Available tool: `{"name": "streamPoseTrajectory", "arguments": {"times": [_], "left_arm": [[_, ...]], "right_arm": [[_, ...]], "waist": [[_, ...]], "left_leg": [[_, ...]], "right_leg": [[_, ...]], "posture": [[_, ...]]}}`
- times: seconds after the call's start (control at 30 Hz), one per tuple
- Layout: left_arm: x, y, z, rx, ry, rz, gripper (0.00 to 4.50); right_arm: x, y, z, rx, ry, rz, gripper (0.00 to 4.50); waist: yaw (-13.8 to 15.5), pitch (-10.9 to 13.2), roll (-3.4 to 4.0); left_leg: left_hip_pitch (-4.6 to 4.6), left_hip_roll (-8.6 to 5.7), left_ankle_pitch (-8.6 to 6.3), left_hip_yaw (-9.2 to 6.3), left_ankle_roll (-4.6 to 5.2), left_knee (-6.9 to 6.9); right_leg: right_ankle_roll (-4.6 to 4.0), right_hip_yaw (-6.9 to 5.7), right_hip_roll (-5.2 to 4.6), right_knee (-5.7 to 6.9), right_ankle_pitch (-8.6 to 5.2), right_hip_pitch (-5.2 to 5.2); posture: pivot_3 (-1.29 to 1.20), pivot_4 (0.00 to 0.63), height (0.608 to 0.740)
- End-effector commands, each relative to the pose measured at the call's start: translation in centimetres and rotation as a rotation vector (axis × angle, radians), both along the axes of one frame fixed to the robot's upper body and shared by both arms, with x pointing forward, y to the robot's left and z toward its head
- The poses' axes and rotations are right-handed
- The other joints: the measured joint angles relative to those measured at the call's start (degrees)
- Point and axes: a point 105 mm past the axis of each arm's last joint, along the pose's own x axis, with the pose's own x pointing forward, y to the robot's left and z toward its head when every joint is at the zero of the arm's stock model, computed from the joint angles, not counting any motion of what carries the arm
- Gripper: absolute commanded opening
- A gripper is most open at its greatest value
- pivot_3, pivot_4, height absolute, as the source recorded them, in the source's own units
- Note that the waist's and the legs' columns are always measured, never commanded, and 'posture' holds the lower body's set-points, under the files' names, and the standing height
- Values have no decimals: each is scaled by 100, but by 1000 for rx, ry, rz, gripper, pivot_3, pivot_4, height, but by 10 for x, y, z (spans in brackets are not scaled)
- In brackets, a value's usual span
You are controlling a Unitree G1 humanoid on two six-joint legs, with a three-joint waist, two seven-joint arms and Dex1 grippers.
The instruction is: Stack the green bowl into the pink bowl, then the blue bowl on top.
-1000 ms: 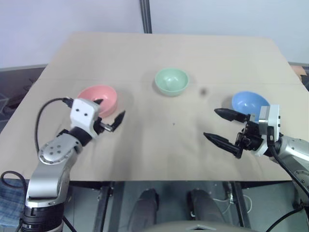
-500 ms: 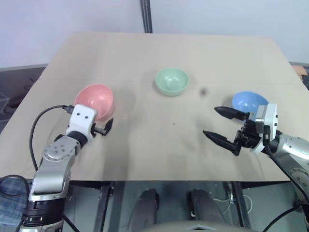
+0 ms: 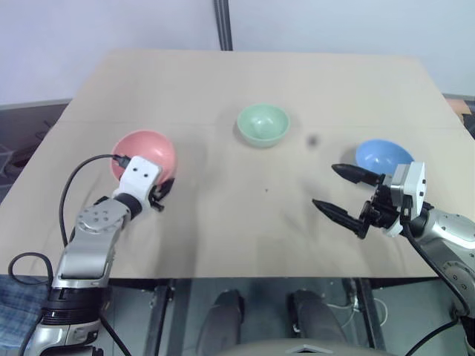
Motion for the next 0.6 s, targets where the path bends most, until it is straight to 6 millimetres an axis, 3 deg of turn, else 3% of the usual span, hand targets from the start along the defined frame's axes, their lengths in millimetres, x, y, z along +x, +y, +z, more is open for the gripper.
{"name": "streamPoseTrajectory", "arguments": {"times": [0.03,0.17,0.27,0.43,0.5,0.6], "left_arm": [[3,0,10,34,-32,-17,64],[5,-1,9,38,-30,-27,14],[9,-12,13,48,-54,-77,14],[11,-62,27,53,-91,-330,14],[3,-96,34,99,-103,-529,14],[-15,-127,33,173,-82,-772,14]], "right_arm": [[-2,0,7,3,-46,1,4500],[-1,-1,6,4,-49,-2,4500],[0,-1,6,5,-50,-3,4500],[2,1,7,7,-54,3,4500],[3,1,7,6,-56,6,4500],[3,3,8,7,-58,9,4500]], "waist": [[12,-6,8],[5,-9,19],[13,-9,22],[76,-8,21],[86,-8,21],[93,-8,22]], "left_leg": [[1,1,0,-1,0,0],[1,-2,0,1,0,0],[1,-2,0,-1,0,0],[-2,-4,0,-2,0,8],[-4,-4,0,-1,0,9],[-13,-3,0,-1,0,8]], "right_leg": [[0,0,0,1,0,0],[0,1,-2,1,0,1],[0,-1,-2,3,0,1],[0,-4,-2,4,0,3],[0,-3,-2,4,0,2],[0,-3,-1,3,0,-5]], "posture": [[0,150,740],[0,150,740],[0,150,740],[0,150,740],[0,150,740],[0,150,740]]}}
